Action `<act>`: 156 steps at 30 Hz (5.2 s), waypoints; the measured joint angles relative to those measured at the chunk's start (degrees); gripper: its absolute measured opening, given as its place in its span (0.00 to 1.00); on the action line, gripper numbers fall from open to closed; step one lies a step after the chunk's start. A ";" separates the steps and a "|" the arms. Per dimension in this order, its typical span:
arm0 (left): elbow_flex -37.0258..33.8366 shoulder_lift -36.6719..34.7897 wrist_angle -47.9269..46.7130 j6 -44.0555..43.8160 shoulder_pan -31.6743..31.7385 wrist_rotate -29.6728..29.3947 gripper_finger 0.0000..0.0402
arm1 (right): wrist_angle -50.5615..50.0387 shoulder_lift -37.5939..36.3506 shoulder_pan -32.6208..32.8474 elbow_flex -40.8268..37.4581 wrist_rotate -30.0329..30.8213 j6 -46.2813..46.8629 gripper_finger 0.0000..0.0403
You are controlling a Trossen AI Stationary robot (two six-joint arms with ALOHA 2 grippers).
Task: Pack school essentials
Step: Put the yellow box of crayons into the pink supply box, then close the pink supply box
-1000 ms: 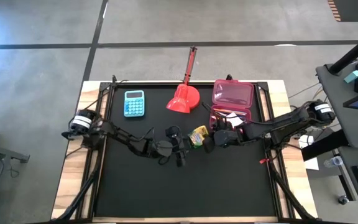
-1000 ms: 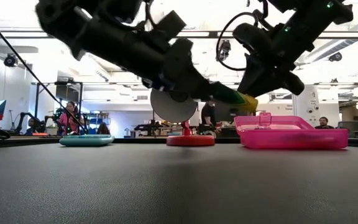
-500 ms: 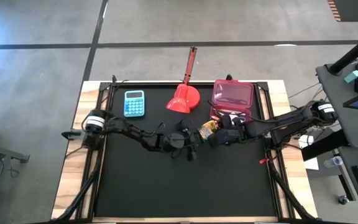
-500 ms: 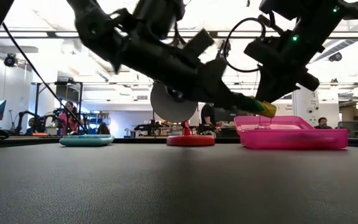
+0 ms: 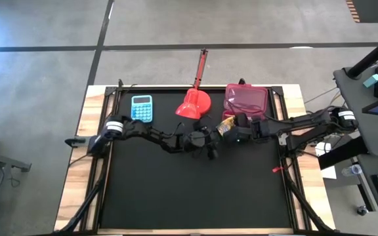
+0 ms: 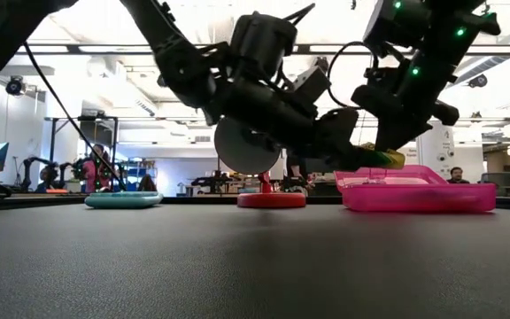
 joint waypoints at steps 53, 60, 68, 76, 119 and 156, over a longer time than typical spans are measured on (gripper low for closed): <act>-2.01 -2.17 -8.33 -4.64 -9.81 3.39 0.51 | 14.61 -0.84 0.73 0.00 -11.04 -15.08 0.17; -3.79 -2.19 -8.28 -8.95 -11.07 3.30 0.51 | 14.01 2.99 2.99 -0.02 -11.60 -12.67 0.17; -5.75 -2.19 -8.31 -12.21 -11.41 1.84 0.51 | 7.13 3.82 2.93 -0.04 -7.20 -11.30 0.17; -5.75 -2.19 -8.13 -12.31 -11.86 1.84 0.51 | -3.55 4.02 -0.50 -0.07 -0.78 -9.68 0.17; -50.87 -61.03 -6.83 -17.34 -22.22 -8.28 0.51 | 15.30 -3.53 19.50 -2.47 7.46 -29.50 0.17; -71.13 -66.73 5.94 -22.69 -22.28 -8.86 0.51 | 61.97 -9.86 20.82 -33.62 -18.60 -40.92 0.17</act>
